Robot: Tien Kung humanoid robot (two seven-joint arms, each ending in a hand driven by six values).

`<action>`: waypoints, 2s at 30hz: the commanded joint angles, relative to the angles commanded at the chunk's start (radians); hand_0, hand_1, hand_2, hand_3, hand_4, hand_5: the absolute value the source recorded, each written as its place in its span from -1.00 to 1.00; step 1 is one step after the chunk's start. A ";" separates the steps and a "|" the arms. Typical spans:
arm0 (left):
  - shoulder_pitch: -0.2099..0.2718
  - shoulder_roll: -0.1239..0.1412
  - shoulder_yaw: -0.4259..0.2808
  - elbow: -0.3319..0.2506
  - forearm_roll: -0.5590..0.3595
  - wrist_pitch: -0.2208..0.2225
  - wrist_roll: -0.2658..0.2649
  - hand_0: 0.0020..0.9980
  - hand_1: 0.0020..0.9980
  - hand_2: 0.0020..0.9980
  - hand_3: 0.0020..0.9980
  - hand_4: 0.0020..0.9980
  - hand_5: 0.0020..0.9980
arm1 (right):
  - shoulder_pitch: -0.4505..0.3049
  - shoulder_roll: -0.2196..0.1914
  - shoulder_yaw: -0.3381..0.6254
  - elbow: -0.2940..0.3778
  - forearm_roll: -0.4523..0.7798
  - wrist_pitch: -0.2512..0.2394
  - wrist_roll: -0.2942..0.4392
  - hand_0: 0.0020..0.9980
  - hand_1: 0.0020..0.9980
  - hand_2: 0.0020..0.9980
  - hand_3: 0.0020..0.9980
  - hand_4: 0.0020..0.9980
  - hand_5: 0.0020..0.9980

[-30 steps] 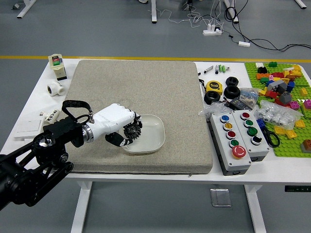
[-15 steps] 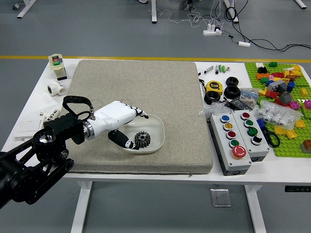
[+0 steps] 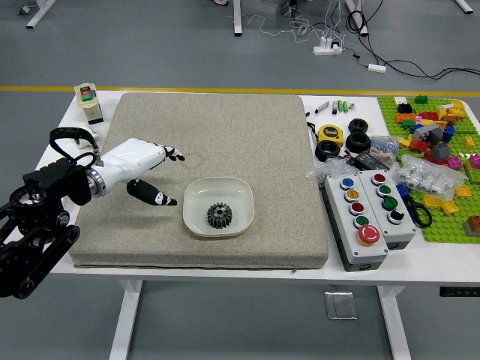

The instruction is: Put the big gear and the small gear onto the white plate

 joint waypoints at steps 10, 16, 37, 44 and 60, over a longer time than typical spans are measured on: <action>-0.018 -0.015 0.000 0.142 0.000 0.049 -0.022 -0.06 0.13 0.20 0.32 0.35 -0.87 | 0.003 0.001 -0.002 -0.001 0.002 0.000 0.000 0.53 0.62 0.68 0.58 0.89 0.60; -0.020 -0.034 -0.002 0.197 0.000 0.075 -0.031 -0.11 0.05 0.12 0.26 0.09 -1.00 | 0.006 0.001 -0.004 -0.001 0.004 0.000 0.000 0.53 0.62 0.68 0.58 0.89 0.60; -0.008 -0.020 0.003 0.116 0.000 0.039 -0.027 -0.07 0.12 0.20 0.33 0.13 -1.00 | 0.002 0.001 -0.003 -0.001 0.003 0.001 0.001 0.53 0.62 0.68 0.58 0.89 0.60; -0.007 -0.024 0.002 0.121 0.000 0.041 -0.025 -0.04 0.22 0.37 0.43 0.27 -0.98 | 0.000 0.002 -0.005 -0.001 0.006 0.000 0.001 0.53 0.62 0.68 0.57 0.89 0.60; -0.018 -0.029 0.020 0.122 0.000 0.046 -0.030 -0.05 0.22 0.36 0.47 0.25 -0.98 | -0.002 0.002 -0.006 -0.001 0.005 0.000 0.001 0.53 0.62 0.68 0.57 0.89 0.60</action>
